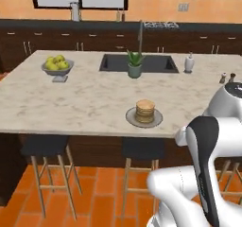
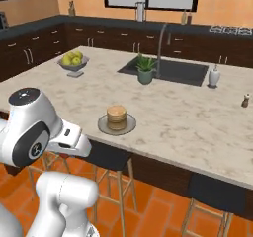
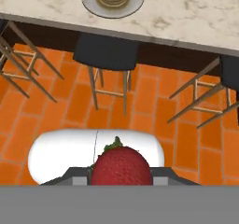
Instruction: Take the strawberry from the fridge and place it on top of the pancake, located on the dining counter.
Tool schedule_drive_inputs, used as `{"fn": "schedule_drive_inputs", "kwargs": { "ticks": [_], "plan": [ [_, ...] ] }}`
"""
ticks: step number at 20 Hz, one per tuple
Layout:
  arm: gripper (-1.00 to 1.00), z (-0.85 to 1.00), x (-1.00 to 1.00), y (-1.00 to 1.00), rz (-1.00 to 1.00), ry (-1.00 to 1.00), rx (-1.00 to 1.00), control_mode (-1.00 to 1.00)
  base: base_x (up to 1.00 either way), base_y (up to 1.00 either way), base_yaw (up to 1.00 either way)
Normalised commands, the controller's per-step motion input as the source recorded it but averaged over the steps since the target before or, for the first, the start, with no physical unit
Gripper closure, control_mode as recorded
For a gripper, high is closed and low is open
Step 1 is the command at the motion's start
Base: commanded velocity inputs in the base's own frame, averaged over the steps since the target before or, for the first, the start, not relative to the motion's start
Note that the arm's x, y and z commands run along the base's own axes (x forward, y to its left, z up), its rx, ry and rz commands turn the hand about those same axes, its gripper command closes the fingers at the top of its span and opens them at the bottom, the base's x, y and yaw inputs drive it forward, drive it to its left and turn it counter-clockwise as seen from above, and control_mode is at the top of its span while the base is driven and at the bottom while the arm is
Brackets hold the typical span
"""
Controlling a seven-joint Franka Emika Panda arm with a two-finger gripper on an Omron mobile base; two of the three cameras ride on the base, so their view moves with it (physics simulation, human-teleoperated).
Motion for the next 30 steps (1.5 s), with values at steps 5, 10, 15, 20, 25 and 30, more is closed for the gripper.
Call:
{"fn": "schedule_drive_inputs", "kwargs": {
  "ticks": [5, 10, 15, 20, 25, 30],
  "plan": [
    [1.00, 0.00, 0.00, 0.00, 0.00, 0.00, 0.00, 1.00, 0.81, 0.34, -0.56],
    [1.00, 0.00, 0.00, 0.00, 0.00, 0.00, 0.00, 1.00, 0.34, 0.59, -0.40],
    [1.00, 0.00, 0.00, 0.00, 0.00, 0.00, 0.00, 1.00, 0.34, 0.38, -0.12],
    [1.00, 0.00, 0.00, 0.00, 0.00, 0.00, 0.00, 1.00, 0.58, 0.14, 0.00],
    [1.00, 0.00, 0.00, 0.00, 0.00, 0.00, 0.00, 1.00, 0.57, 0.20, 0.00],
    [1.00, 0.00, 0.00, 0.00, 0.00, 0.00, 0.00, 1.00, 0.31, 0.21, 0.01]
  ]
}}
